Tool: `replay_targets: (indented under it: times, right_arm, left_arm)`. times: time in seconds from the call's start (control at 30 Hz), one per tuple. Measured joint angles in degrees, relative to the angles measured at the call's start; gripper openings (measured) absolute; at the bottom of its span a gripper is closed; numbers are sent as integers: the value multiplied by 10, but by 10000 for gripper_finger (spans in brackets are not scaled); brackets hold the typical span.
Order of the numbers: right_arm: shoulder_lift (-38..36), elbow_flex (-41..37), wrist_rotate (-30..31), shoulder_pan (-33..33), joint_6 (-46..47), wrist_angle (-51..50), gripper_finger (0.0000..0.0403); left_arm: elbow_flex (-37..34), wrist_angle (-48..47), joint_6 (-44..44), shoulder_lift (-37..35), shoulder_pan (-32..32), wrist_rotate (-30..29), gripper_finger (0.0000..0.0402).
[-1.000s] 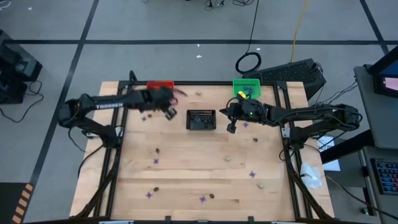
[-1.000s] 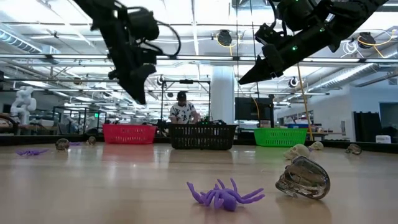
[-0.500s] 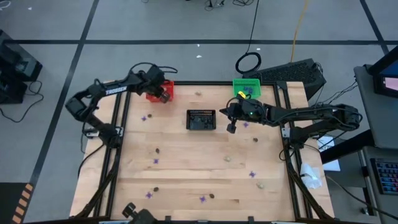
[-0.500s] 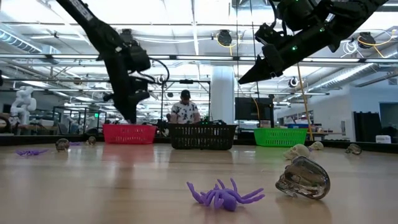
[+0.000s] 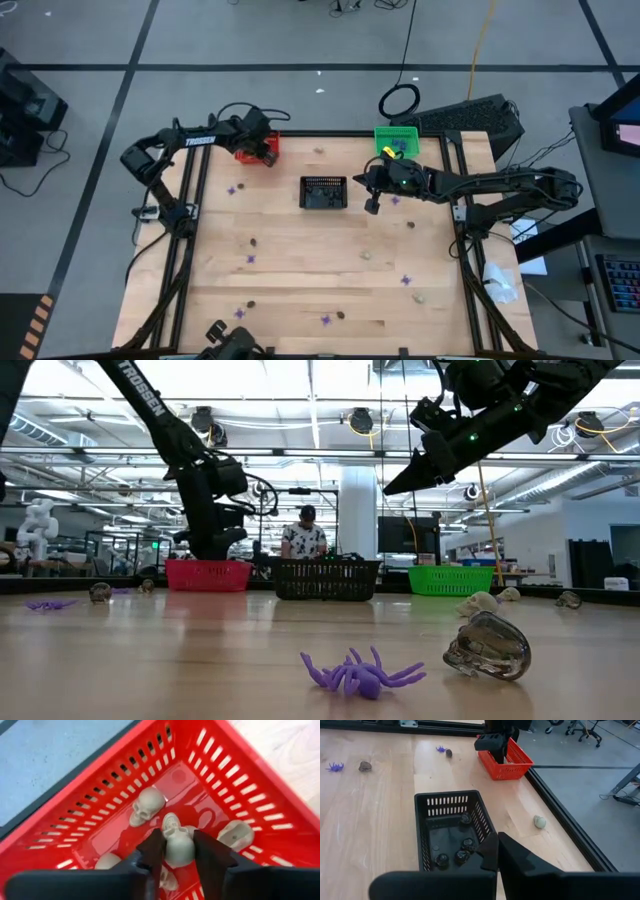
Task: Sort Halloween decoration
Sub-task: Put the white skull toy into the orange bin, then put the violet spider toy into the green bin
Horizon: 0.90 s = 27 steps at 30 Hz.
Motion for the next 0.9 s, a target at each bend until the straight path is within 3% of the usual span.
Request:
replay_targets:
  times: [0.17,0.3,0.47,0.63,0.9]
  right_arm:
    - [0,0,0,0,-6,-1,0]
    - [0,0,0,0,-10,-2,0]
    - [-9,0,1,11,-11,-38,0]
    - [-58,0,48,47,26,-154,0]
    - [-140,0,75,65,260,-442,0]
  left_arm:
    - [0,-4,0,-20,0,0,164]
    - [0,-6,-1,-51,-11,-6,175]
    - [-11,19,4,-108,-50,-11,140]
    - [-86,117,9,-171,-120,-11,83]
    - [-239,338,-28,-258,-269,-11,26]
